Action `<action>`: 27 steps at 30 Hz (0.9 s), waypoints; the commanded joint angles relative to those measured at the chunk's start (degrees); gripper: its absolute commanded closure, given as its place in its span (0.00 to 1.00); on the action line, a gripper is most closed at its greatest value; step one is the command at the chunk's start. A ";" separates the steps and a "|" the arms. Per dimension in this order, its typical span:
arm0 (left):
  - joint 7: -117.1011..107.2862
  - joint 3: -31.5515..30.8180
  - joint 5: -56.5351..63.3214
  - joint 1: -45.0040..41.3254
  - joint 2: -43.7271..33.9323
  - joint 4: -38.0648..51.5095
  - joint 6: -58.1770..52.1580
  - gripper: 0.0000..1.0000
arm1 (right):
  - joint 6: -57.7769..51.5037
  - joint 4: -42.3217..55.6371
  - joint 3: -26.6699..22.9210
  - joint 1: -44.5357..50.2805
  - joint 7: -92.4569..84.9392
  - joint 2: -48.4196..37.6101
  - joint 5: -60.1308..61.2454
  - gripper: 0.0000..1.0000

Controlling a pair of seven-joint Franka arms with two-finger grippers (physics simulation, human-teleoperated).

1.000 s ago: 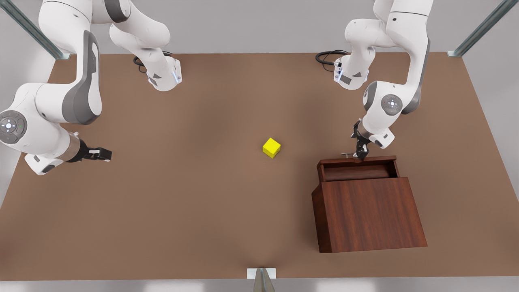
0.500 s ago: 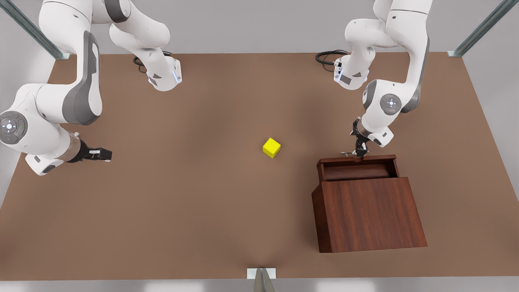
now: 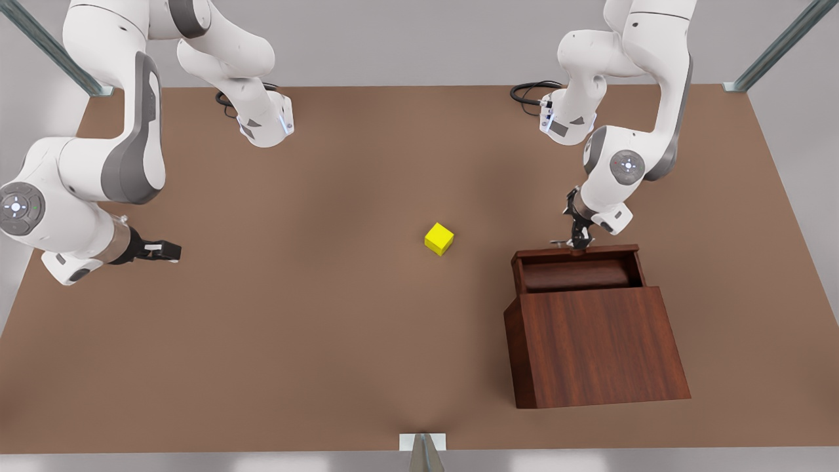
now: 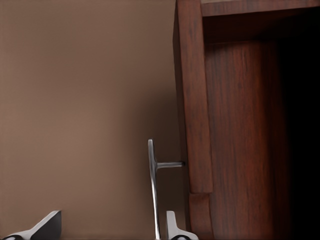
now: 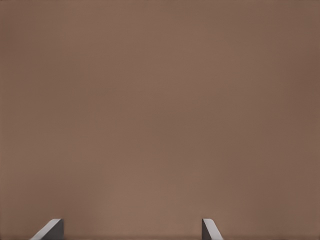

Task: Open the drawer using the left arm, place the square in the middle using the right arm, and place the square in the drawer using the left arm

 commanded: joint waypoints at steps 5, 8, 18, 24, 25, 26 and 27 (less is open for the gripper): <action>-0.72 -0.09 -0.84 -0.71 -1.76 0.62 -3.08 0.00 | 0.09 0.00 0.00 0.00 0.00 0.03 0.00 0.00; 0.51 -0.17 -0.58 -0.71 -2.81 7.11 -8.16 0.00 | 0.09 0.00 0.00 0.00 0.00 0.03 0.00 0.00; 42.59 -11.42 3.91 -15.21 21.61 56.95 -40.79 0.00 | 0.09 0.00 0.00 0.00 0.00 0.12 0.00 0.00; 85.85 -12.92 7.16 -18.38 28.91 50.90 -28.14 0.00 | 0.09 0.00 0.00 0.00 0.00 0.12 0.00 0.00; 85.85 -12.92 7.16 -18.64 29.09 48.26 -23.57 0.00 | 0.09 0.00 0.00 0.00 0.00 0.12 0.00 0.00; 85.94 -12.92 7.16 -18.64 29.62 47.29 -21.45 0.00 | 0.09 0.00 0.00 0.00 0.00 0.12 -0.09 0.00; 85.85 -12.92 7.16 -18.64 30.58 47.29 -20.22 0.00 | 0.09 0.00 0.00 0.00 0.00 0.12 0.00 0.00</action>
